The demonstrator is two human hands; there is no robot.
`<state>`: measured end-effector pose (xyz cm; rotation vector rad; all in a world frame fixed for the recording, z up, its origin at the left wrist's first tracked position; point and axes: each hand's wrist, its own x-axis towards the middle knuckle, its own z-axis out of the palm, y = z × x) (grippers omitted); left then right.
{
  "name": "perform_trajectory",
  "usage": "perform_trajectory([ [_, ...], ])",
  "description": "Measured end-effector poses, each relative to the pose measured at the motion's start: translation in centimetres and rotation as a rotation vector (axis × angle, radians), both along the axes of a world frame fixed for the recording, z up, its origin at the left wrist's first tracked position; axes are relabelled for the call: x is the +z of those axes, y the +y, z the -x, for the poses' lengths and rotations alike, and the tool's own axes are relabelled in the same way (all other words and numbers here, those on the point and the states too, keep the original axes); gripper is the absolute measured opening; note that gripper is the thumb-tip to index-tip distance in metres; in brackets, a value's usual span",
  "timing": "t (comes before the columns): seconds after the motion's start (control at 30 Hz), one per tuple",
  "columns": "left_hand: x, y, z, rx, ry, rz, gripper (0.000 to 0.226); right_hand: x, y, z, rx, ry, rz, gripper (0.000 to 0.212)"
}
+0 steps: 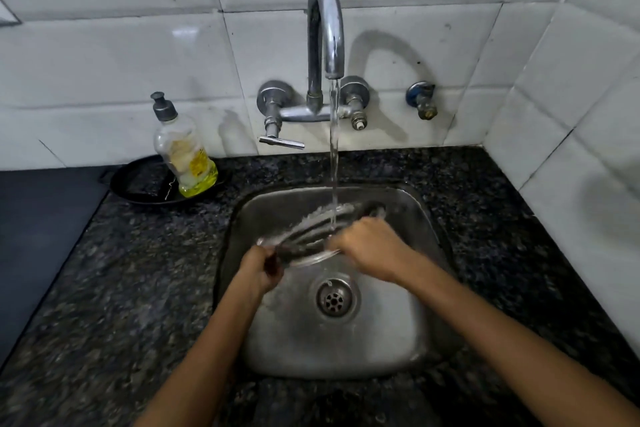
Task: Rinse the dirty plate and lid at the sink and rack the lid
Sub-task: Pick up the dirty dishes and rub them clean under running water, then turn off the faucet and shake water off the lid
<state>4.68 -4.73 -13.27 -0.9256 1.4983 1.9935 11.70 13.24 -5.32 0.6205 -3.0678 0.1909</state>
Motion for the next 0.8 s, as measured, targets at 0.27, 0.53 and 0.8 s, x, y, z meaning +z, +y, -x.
perform_trajectory([
  [0.27,7.7,0.5,3.4,-0.343,0.443,0.257,0.023,0.4,0.2,6.3,-0.648,-0.326,0.94,0.041],
  [0.53,11.6,3.9,8.6,-0.209,0.628,0.505,0.047,1.7,-0.1,5.5,-0.698,-0.405,1.289,0.025],
  [0.8,10.0,6.6,9.1,-0.148,0.603,0.814,0.041,2.8,1.6,3.6,-0.78,-0.44,1.441,0.019],
])
